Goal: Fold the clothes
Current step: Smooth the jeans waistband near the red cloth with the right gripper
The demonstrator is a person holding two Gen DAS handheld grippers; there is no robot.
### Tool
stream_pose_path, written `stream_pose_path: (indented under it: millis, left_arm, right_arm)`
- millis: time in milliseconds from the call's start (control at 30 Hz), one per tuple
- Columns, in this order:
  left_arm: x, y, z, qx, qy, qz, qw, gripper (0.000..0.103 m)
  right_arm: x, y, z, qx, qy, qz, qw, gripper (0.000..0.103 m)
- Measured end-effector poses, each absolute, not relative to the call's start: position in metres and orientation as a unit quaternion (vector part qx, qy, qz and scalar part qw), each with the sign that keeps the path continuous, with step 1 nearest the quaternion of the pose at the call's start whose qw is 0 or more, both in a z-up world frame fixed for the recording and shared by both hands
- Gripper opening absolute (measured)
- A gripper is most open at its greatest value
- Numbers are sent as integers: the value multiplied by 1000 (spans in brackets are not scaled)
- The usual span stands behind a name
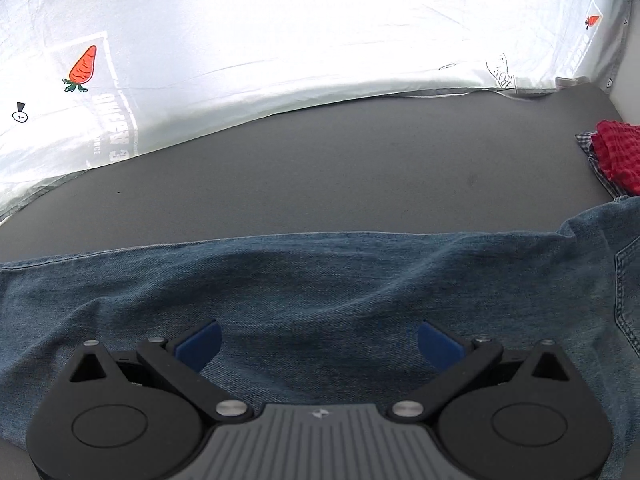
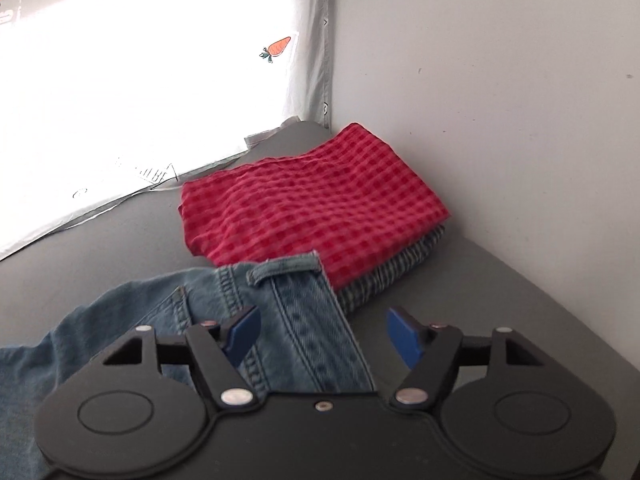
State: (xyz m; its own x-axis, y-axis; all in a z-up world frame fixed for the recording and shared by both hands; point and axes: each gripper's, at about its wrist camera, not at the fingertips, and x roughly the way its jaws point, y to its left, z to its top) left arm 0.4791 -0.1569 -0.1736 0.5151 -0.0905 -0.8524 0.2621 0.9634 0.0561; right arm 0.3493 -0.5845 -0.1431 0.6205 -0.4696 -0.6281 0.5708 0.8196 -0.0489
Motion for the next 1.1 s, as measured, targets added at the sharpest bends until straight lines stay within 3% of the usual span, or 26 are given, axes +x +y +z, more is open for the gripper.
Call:
stream_pose_path:
  millis: [33, 100, 133, 200, 267, 467, 567, 633, 800, 1000, 1100]
  left_arm:
    - [478, -160, -175, 91, 485, -97, 865, 103]
    - [476, -160, -178, 92, 491, -88, 862, 103]
    - [475, -159, -179, 93, 493, -82, 861, 103]
    - [474, -155, -179, 94, 497, -68, 860, 103]
    - [474, -148, -178, 94, 499, -48, 860, 103]
    - [473, -115, -178, 85, 501, 12, 861, 103]
    - [467, -88, -178, 74, 504, 42, 859, 103]
    - [463, -70, -177, 66, 506, 61, 858, 103]
    - [448, -14, -174, 33, 506, 114, 854, 103]
    - [427, 74, -171, -24, 492, 185, 850, 103]
    - [418, 121, -170, -59, 475, 213, 852, 102]
  right_arm:
    - [360, -596, -148, 85, 330, -283, 897, 68]
    - [380, -619, -163, 119, 355, -258, 891, 82]
    - [386, -630, -171, 135, 366, -248, 887, 80]
    - [388, -633, -177, 154, 357, -233, 892, 36]
    - [386, -632, -176, 166, 341, -222, 898, 21]
    - [375, -625, -143, 155, 263, -238, 922, 20]
    - [395, -631, -157, 130, 296, -258, 910, 25]
    - [411, -626, -169, 80, 339, -278, 895, 37]
    - [402, -596, -144, 12, 318, -324, 891, 81]
    - [385, -517, -130, -17, 321, -289, 901, 87]
    - [379, -458, -137, -3, 346, -218, 913, 76]
